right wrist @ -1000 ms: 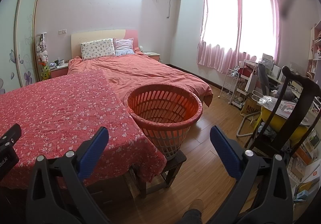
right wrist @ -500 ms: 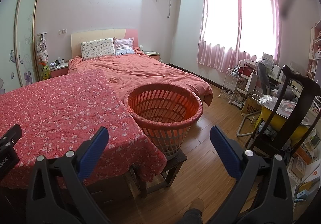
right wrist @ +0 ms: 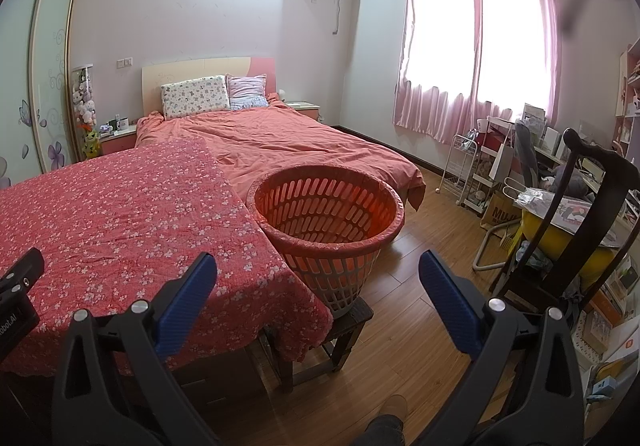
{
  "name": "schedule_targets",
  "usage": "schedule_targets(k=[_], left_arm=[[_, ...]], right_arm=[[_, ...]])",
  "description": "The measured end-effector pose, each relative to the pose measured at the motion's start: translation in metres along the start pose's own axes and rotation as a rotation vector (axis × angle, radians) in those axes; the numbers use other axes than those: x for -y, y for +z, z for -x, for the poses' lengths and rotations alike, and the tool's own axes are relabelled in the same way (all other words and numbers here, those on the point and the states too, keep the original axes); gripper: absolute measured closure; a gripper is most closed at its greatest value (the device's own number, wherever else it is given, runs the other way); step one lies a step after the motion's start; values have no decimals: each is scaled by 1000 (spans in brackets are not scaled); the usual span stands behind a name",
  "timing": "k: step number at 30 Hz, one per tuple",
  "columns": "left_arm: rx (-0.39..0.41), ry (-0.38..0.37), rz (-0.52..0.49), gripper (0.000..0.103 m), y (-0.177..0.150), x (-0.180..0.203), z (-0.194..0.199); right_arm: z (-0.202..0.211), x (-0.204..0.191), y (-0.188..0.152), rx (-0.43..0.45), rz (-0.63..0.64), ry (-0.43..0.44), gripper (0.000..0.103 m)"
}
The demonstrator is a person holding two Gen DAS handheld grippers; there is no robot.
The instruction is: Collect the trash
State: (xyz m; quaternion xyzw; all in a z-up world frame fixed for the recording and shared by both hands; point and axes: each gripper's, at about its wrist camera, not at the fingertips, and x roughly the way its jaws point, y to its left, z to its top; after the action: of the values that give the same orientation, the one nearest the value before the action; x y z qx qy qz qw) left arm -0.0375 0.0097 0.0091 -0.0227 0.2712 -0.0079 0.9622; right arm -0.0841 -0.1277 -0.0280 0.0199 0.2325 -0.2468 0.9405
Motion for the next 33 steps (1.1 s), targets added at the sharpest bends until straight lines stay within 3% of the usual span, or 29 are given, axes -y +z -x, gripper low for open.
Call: schedule_targets(k=[33], left_arm=[[-3,6,-2,5,-3,-2,-1]], right_arm=[[0,1,1,-1,-2,2,4]])
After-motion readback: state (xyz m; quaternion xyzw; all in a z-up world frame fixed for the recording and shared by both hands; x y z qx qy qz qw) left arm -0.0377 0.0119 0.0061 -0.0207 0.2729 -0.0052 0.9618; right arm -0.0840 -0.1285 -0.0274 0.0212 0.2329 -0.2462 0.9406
